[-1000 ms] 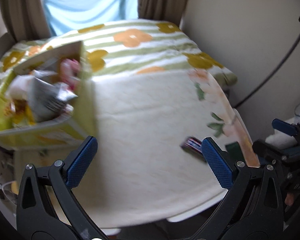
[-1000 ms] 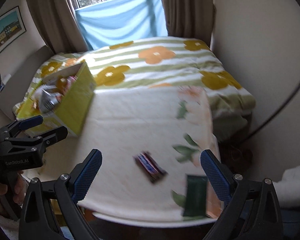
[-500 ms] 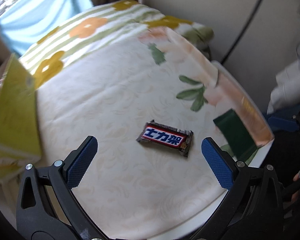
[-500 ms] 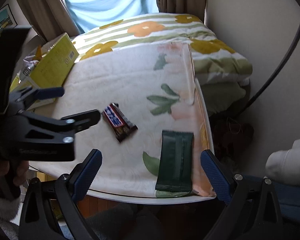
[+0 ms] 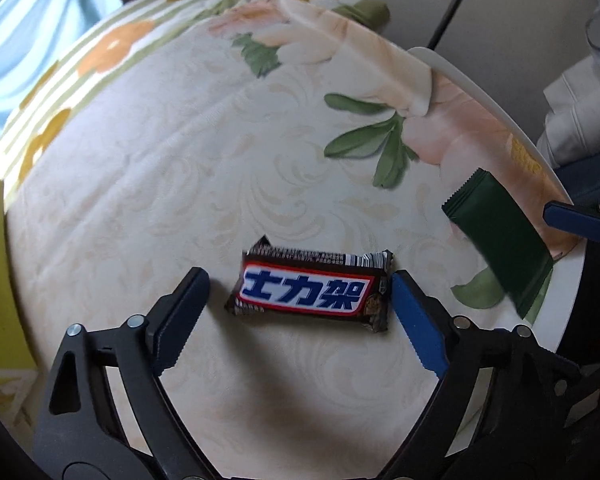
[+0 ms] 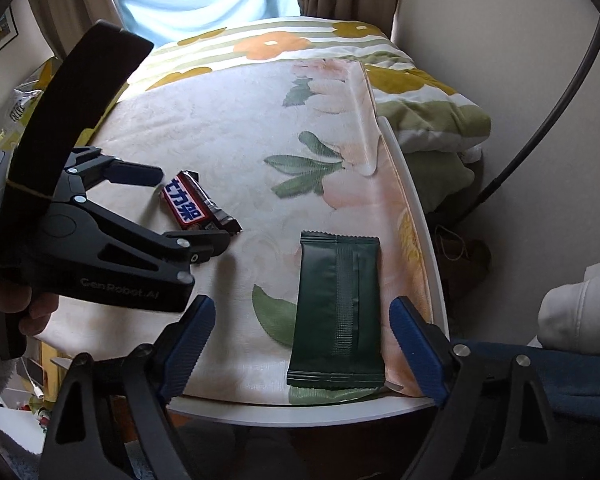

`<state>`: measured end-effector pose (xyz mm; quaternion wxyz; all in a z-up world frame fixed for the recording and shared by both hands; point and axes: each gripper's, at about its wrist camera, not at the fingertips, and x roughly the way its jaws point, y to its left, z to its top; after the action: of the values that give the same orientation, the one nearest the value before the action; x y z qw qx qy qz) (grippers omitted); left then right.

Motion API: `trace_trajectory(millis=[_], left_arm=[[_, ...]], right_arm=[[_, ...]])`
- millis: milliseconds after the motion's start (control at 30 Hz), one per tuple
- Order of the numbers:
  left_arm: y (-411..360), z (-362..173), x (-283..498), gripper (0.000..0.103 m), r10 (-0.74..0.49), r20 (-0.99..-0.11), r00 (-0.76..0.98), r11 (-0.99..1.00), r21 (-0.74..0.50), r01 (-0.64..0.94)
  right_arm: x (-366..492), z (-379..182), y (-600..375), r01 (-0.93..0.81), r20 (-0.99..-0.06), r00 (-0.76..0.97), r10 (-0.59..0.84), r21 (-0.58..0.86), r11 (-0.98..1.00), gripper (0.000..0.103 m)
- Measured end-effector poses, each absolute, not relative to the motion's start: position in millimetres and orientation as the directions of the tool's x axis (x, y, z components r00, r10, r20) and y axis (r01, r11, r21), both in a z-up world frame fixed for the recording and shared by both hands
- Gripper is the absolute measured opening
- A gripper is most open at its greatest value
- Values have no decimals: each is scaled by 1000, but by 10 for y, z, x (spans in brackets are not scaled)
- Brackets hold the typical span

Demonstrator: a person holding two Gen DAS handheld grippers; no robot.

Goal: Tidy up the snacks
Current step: 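Grasp the Snickers bar with left tool while right tool grasps dark green packet, then carry Snickers bar and green packet over the box and open both tools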

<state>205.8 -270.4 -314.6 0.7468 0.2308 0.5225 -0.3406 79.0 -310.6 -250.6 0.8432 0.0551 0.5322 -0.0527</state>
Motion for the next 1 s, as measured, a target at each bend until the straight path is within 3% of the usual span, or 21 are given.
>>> trace_trajectory(millis=[167,367,467,567,767,1000], left_arm=[[-2701,-3100,2079,65,-292,-930,223,629,-11,778],[-2681,-3074,2133,57,-306,-928,210,604,-19,797],[-2655,-3064,2158,55,-319,-927,197,603,-38,797],[-2638,-3060,2177,54,-322,-927,193,602,-43,797],[-2585,-3058,2224,54,-329,-926,187,606,-55,794],[-2506,-3039,2269,53,-330,-926,185,626,-69,777]], right_arm=[[843,-2580,-3100,167,-919,393,-44,24,986,77],[874,-2612,-3140,219,-930,360,-78,2,976,76],[903,-2642,-3143,233,-936,343,-82,0,973,74],[934,-2702,-3137,246,-946,317,-71,10,969,57],[956,-2702,-3118,264,-947,311,-82,3,965,45],[995,-2687,-3151,286,-943,324,-75,22,958,40]])
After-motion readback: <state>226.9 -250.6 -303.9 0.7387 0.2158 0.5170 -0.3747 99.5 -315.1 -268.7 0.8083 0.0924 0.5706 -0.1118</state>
